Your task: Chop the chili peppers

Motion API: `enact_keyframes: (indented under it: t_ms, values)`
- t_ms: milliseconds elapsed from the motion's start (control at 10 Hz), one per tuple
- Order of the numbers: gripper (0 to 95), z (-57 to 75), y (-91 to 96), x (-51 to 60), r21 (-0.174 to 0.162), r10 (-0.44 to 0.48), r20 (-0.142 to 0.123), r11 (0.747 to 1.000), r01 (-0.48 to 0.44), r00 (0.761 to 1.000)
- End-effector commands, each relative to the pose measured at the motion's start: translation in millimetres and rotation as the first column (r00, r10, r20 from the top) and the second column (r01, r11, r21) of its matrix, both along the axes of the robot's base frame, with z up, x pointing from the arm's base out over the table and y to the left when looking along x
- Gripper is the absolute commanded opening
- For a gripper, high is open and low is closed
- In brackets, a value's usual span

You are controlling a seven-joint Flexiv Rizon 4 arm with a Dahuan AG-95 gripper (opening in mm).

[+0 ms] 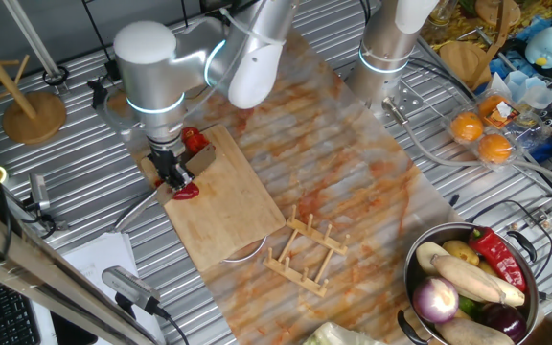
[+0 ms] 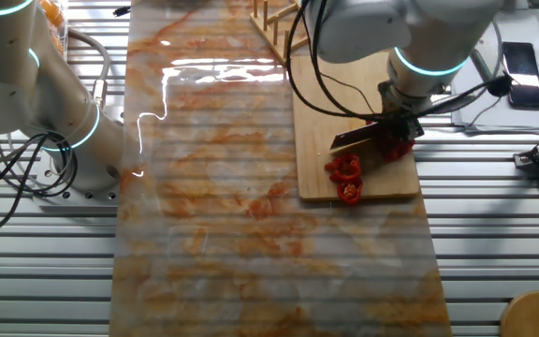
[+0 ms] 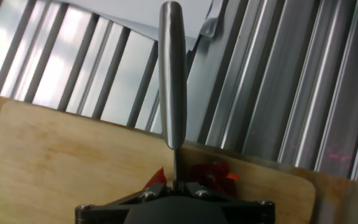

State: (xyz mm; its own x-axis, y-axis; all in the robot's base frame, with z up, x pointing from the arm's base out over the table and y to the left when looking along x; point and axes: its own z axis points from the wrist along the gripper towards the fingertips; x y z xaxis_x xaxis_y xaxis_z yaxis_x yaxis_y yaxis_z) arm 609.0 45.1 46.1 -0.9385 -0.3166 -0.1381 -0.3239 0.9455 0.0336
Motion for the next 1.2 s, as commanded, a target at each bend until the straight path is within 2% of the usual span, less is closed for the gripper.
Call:
enact_keyframes:
  t_ms: [100, 300, 400, 600, 700, 1000, 1100, 1200]
  values:
    - [0.0, 5.9, 5.3, 7.7, -0.011, -0.015, 0.018, 1.000, 0.015, 1.000]
    - [0.0, 16.5, 12.8, 15.7, -0.029, -0.016, 0.019, 0.999, 0.017, 1.000]
    - [0.0, 25.4, 18.4, 21.7, -0.059, -0.003, 0.005, 0.998, 0.003, 1.000]
    - [0.0, 44.8, 38.2, 32.4, -0.066, 0.010, -0.023, 0.998, -0.012, 1.000]
    - [0.0, 54.7, 53.6, 33.4, -0.062, -0.002, -0.051, 0.998, -0.001, 0.999]
    - [0.0, 72.2, 85.7, 24.0, -0.035, 0.009, -0.101, 0.999, -0.013, 0.995]
    - [0.0, 75.9, 92.7, 14.0, -0.028, 0.015, -0.111, 0.999, -0.019, 0.994]
    - [0.0, 77.2, 95.2, 11.0, -0.028, 0.027, -0.128, 0.999, -0.031, 0.991]
